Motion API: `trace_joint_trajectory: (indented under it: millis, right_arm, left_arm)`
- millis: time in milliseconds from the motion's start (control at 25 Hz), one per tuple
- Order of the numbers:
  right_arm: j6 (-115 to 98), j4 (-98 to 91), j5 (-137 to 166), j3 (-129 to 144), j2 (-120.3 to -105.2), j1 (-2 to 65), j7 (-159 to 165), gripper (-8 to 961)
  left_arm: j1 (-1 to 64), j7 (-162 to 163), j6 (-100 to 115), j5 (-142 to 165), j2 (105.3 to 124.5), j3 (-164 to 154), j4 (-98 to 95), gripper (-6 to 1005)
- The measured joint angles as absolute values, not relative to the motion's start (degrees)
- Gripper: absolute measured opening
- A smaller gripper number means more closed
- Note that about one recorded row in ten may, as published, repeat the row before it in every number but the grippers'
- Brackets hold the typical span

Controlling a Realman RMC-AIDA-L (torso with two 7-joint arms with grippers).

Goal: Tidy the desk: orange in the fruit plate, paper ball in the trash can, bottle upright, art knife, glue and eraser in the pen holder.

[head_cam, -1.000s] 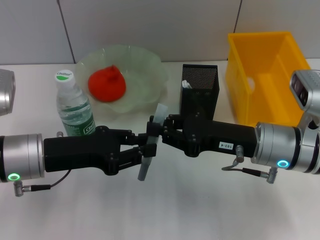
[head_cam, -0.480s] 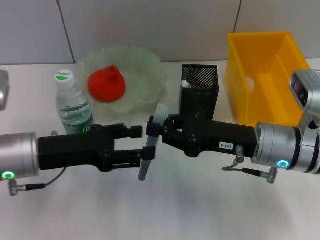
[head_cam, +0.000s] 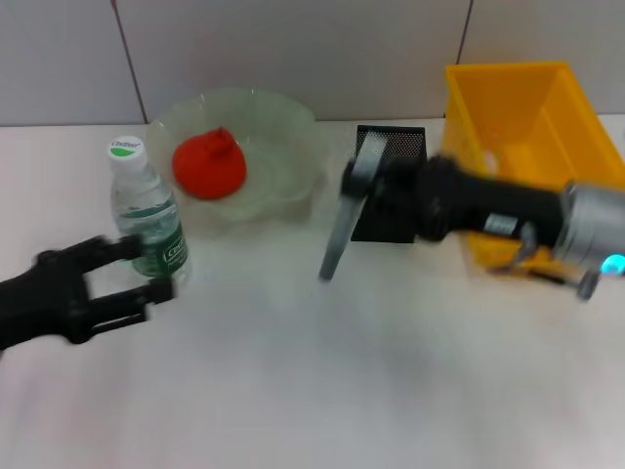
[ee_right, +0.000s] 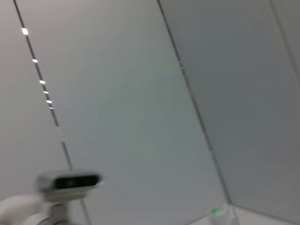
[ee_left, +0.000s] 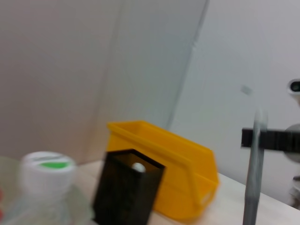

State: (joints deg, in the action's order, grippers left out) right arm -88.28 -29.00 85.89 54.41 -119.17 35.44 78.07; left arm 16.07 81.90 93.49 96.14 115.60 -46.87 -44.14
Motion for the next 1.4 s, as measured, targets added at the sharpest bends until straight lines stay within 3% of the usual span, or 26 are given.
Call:
trace_joint_trajectory:
  millis: [520,1400]
  right_arm:
    - [-74.2,-58.5,94.0,54.3,-118.64,33.4,94.9,142]
    - [-59.1,-52.5,107.0,56.7,-119.01,40.0,100.7,139]
  left_arm:
    - [9.5,68.4,99.2,96.1,116.83,-34.8,-36.5,829]
    - [11.5,66.8,102.6,96.7,117.68,-35.2,-36.4,829]
